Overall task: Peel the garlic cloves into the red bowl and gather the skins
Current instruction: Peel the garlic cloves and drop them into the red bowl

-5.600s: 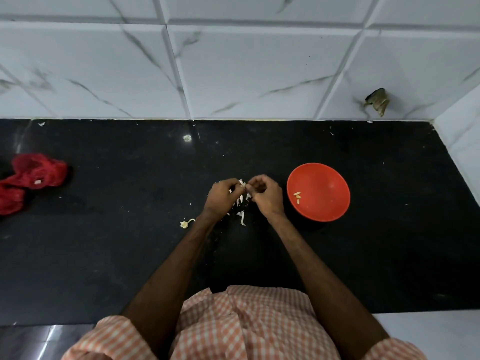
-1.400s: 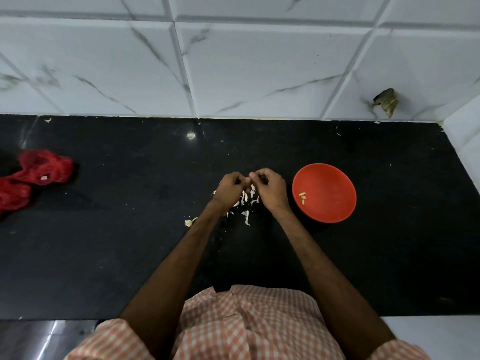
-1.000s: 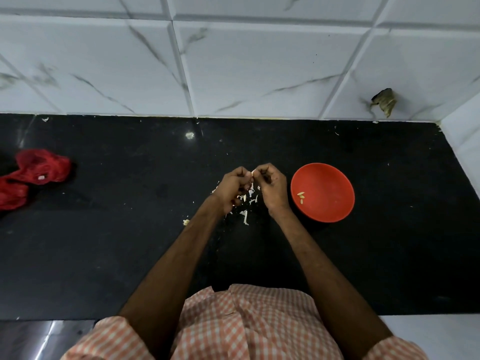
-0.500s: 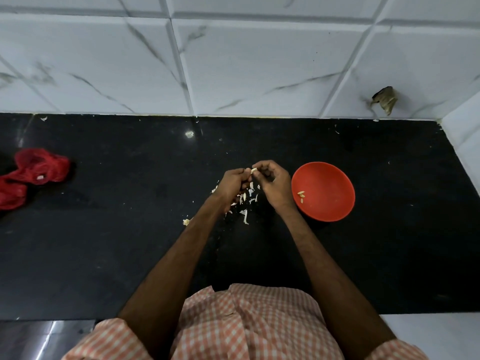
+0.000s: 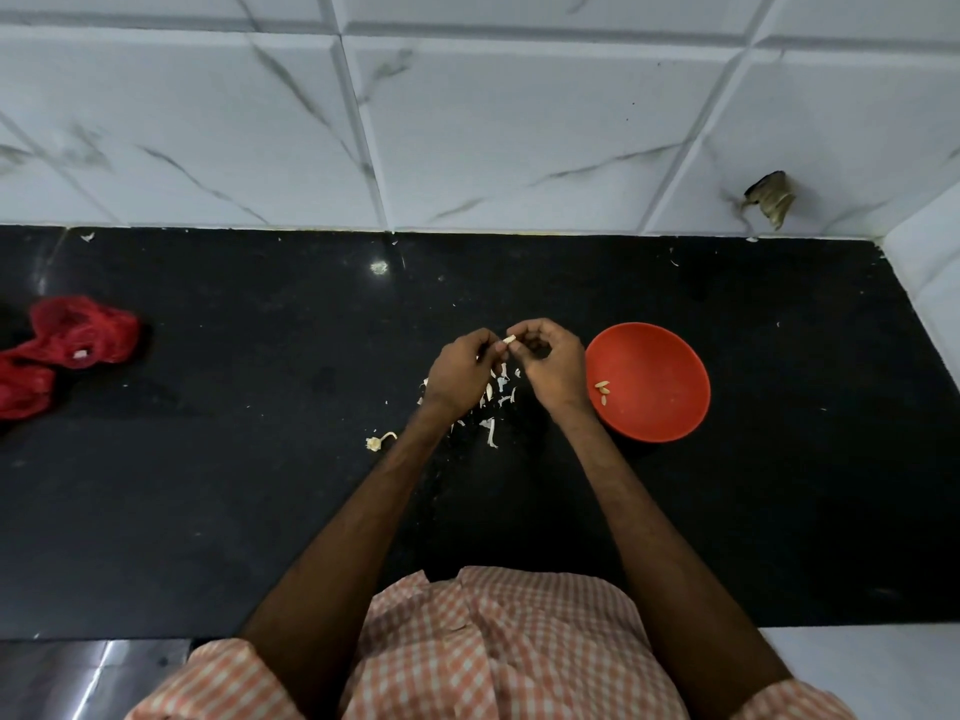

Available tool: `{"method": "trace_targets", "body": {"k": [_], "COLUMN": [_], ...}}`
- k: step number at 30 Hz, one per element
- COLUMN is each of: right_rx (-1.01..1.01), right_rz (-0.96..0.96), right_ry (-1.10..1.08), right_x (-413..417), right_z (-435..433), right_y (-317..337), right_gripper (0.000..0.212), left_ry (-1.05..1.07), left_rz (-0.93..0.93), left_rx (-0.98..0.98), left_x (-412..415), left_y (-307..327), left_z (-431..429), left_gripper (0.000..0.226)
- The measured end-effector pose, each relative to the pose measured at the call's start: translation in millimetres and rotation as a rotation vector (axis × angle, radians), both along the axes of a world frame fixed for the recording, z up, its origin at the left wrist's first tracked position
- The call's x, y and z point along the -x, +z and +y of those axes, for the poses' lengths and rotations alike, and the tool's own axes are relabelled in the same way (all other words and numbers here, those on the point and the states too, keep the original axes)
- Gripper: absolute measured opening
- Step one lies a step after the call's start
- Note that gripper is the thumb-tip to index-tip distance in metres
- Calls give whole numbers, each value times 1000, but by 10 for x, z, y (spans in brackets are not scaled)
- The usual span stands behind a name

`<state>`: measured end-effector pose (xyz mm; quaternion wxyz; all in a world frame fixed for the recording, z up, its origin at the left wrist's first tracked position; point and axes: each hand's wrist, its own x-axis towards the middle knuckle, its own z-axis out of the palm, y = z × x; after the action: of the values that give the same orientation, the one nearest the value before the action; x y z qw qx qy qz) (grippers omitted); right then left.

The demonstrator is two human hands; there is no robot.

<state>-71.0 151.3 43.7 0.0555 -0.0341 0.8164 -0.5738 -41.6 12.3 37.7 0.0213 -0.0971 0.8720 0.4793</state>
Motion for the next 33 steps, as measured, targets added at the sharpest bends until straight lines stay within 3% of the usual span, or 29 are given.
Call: {"method": "trace_targets", "body": {"k": [13,23,33], "right_rx": [-2,-214,-165], "right_rz": [107,248,50], "right_ry": [22,65,147], "right_x": [-38,-1,41], "right_z": [22,78,132], "right_y": [19,-2,-23], "right_gripper": [18,8,7], "left_ry": [-6,-66,-146], "left_rz": [-7,21,45], "left_rx": [32,225,349], "left_x": [-14,-30,-75], "left_y": [16,0,-3], "left_z": [18,-26,-94], "left_gripper": [23,24,23]}}
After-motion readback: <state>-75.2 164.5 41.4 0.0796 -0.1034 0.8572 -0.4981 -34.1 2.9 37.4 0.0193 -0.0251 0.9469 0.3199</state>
